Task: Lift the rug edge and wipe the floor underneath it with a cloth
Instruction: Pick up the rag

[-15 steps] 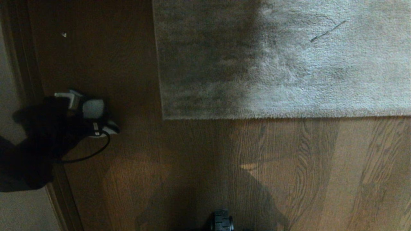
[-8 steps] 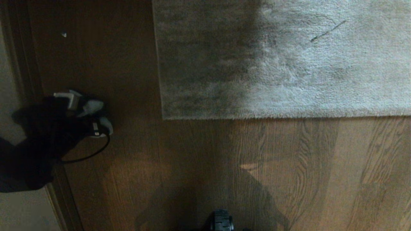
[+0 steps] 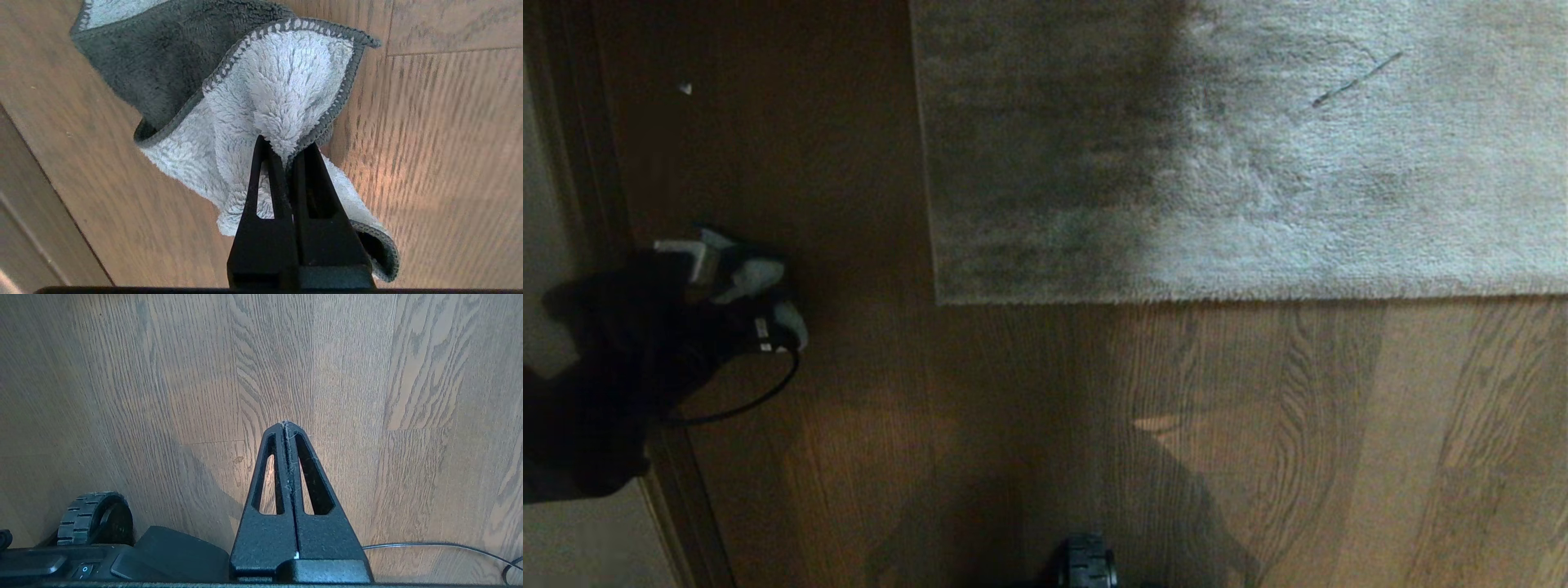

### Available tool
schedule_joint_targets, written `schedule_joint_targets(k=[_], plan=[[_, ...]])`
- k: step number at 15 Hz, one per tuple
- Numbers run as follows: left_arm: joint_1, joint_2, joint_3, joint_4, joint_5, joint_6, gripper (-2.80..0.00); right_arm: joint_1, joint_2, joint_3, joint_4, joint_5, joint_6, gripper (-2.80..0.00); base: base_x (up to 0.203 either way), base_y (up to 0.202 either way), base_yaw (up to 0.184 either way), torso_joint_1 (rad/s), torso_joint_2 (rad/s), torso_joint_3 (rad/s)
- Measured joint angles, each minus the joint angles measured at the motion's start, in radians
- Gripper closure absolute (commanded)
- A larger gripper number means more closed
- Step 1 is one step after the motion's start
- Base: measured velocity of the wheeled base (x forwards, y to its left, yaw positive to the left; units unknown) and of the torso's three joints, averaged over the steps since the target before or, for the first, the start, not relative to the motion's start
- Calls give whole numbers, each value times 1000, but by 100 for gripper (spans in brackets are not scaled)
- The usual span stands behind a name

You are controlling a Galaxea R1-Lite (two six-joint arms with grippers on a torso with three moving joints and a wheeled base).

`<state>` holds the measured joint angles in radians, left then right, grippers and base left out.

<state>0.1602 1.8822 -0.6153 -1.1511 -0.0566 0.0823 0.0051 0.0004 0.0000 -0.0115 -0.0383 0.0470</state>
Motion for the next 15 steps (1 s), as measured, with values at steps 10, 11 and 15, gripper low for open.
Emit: schedule_joint_targets(k=[10,11,15], plan=[[-37,-143,118,1,0,0,0,-1,0,0,0,0,0,0,0,0,0,0,0,0],[-44,-161,130,3,1,-1,0,-1,0,0,0,0,0,0,0,0,0,0,0,0],[-63,-256,207,16,2,-1,0,-1,0,0,0,0,0,0,0,0,0,0,0,0]])
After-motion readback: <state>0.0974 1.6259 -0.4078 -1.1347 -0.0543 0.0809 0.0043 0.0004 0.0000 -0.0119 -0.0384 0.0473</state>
